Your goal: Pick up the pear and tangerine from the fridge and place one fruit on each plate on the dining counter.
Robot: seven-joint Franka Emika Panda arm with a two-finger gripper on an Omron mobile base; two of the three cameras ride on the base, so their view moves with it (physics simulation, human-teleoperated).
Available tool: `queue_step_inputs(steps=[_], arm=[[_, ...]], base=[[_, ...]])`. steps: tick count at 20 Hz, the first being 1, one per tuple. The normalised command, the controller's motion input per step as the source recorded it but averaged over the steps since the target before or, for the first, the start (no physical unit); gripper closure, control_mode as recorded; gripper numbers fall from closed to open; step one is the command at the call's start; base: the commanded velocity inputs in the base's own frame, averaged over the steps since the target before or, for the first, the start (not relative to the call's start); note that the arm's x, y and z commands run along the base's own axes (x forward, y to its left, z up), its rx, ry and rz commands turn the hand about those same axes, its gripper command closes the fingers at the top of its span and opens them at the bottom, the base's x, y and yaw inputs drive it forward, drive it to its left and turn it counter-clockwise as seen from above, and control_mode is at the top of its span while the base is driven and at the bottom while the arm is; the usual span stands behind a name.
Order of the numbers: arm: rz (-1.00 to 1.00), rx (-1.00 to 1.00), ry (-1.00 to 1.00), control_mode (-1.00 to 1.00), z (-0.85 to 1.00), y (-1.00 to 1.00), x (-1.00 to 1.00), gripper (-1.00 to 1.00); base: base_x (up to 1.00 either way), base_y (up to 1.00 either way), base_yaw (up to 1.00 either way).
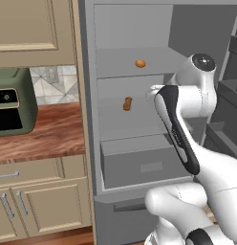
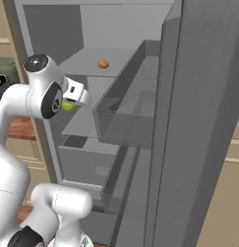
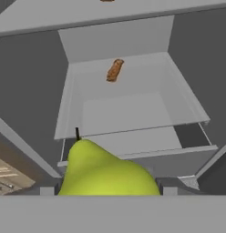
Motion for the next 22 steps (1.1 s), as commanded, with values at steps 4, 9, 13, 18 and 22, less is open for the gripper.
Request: queue_step_inputs(steps=[4, 9, 13, 18, 22], arm=[[0.07, 0.00, 0.06, -1.00, 0.43, 0.07, -0.55, 1.00], [0.05, 0.00, 0.04, -1.00, 0.39, 0.09, -0.58, 1.00], [0.03, 0.00, 0.04, -1.00, 0.15, 0.12, -0.50, 1.00], [0.06, -0.01, 0.04, -1.00, -0.05, 0.13, -0.10, 1.00], [0.16, -0.03, -0.01, -1.00, -0.12, 0.22, -0.25, 1.00]], base=[[0.00, 0.00, 0.00], [0.00, 0.00, 0.00], [0.00, 0.00, 0.00], [0.00, 0.00, 0.00], [0.00, 0.00, 0.00]])
